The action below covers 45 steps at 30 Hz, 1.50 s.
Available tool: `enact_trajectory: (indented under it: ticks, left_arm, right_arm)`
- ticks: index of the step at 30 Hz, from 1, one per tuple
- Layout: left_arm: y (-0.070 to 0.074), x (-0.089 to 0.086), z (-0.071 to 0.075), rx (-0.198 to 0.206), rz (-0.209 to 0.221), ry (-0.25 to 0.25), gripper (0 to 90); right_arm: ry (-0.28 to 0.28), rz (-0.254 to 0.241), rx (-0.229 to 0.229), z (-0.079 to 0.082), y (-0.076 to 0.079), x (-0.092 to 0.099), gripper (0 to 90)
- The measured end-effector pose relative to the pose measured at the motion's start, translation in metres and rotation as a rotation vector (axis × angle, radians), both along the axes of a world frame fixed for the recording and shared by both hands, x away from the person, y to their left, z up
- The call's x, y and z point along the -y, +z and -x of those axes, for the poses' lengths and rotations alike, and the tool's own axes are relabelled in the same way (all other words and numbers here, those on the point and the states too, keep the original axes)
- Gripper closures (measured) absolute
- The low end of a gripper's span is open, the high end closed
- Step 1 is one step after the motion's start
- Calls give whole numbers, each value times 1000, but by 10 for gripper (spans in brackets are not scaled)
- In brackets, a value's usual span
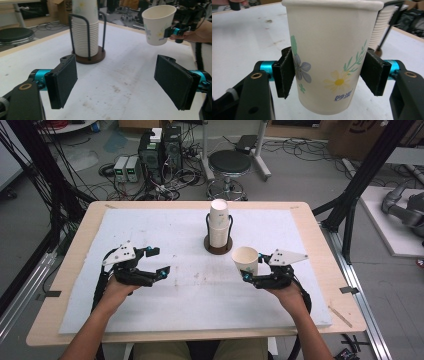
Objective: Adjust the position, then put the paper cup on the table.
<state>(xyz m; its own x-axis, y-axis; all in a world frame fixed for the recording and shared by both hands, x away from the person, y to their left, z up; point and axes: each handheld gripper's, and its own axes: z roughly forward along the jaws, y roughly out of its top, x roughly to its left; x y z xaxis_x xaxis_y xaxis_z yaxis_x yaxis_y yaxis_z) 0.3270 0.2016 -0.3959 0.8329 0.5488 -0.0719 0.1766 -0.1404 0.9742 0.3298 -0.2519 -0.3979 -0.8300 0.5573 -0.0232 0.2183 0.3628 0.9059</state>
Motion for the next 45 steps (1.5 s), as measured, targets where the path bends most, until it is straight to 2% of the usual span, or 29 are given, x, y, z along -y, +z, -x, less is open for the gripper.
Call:
enact_trajectory:
  ticks: [4, 7, 9, 13, 15, 24, 25, 31, 35, 39, 45]
  left_arm:
    - [-10, -8, 4, 10, 26, 44, 186]
    - [-15, -14, 9, 16, 29, 68, 189]
    - [-15, -18, 13, 30, 39, 78, 194]
    - [-19, -27, 13, 33, 70, 111, 196]
    - [-20, -30, 13, 30, 63, 122, 196]
    - [-22, -32, 14, 24, 74, 139, 195]
    - [-23, -32, 14, 21, 71, 138, 196]
    - [-24, -30, 13, 9, 80, 134, 194]
    - [-25, -29, 12, -2, 78, 143, 186]
    - [-24, -31, 13, 3, 89, 159, 182]
    - [-24, -31, 16, 5, 81, 169, 182]
  right_arm:
    - [-33, -14, -5, 0, -3, 6, 335]
    - [-54, -22, 1, 0, -3, 9, 335]
    - [-62, -20, 20, 1, -1, 9, 335]
    - [-73, -43, 53, 4, 2, 10, 335]
    - [-80, -55, 59, 5, 3, 11, 336]
    - [-106, -96, 82, 4, 5, 15, 336]
    - [-108, -96, 91, 3, 5, 16, 336]
    - [-133, -109, 80, 4, 3, 21, 335]
    - [-149, -99, 88, 3, 2, 22, 335]
    - [-185, -95, 87, -3, -2, 25, 335]
    - [-255, -97, 78, -15, -8, 29, 335]
